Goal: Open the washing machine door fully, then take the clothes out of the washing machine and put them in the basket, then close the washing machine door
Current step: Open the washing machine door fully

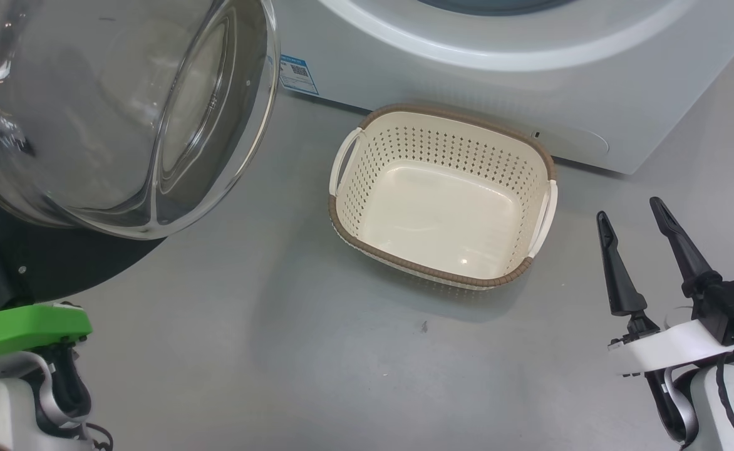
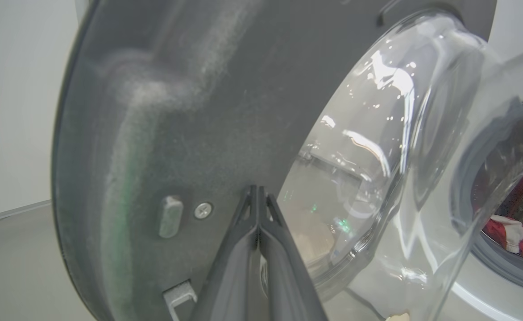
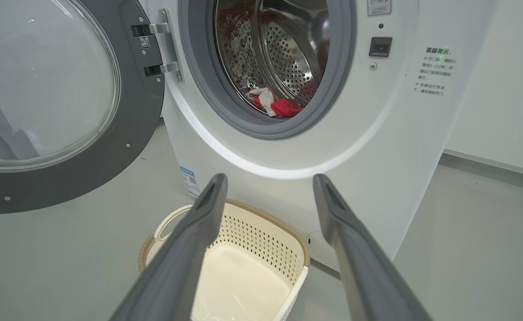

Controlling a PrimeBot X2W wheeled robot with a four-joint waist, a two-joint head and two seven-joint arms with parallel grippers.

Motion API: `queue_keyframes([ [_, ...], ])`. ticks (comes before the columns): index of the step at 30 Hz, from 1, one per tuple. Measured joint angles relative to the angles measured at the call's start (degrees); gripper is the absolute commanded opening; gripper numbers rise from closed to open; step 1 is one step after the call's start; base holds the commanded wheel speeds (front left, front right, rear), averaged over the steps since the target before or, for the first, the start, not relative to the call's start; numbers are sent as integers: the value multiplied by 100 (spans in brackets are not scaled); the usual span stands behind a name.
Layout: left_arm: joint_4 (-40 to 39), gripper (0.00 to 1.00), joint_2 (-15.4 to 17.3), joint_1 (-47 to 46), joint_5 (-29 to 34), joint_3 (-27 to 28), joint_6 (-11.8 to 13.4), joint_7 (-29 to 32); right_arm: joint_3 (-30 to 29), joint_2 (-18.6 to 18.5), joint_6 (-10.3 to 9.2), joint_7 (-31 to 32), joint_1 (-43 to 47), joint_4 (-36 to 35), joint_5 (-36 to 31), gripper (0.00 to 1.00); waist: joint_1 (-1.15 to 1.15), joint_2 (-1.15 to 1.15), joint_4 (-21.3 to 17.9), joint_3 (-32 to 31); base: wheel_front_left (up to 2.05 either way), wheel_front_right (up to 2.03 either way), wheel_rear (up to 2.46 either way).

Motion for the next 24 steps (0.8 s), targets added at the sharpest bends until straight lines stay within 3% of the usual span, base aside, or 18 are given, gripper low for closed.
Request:
queue_keyframes([
  [14, -25, 0, -2, -43, 359, -18, 1, 0, 147, 23, 0, 0, -21, 142, 29, 100, 0, 0, -23, -186, 0, 0, 0],
  [24, -299, 0, 5, 608, 353, -621, 1, 0, 219, 155, 0, 0, -20, 236, 63, 100, 0, 0, -137, -511, 0, 0, 0],
])
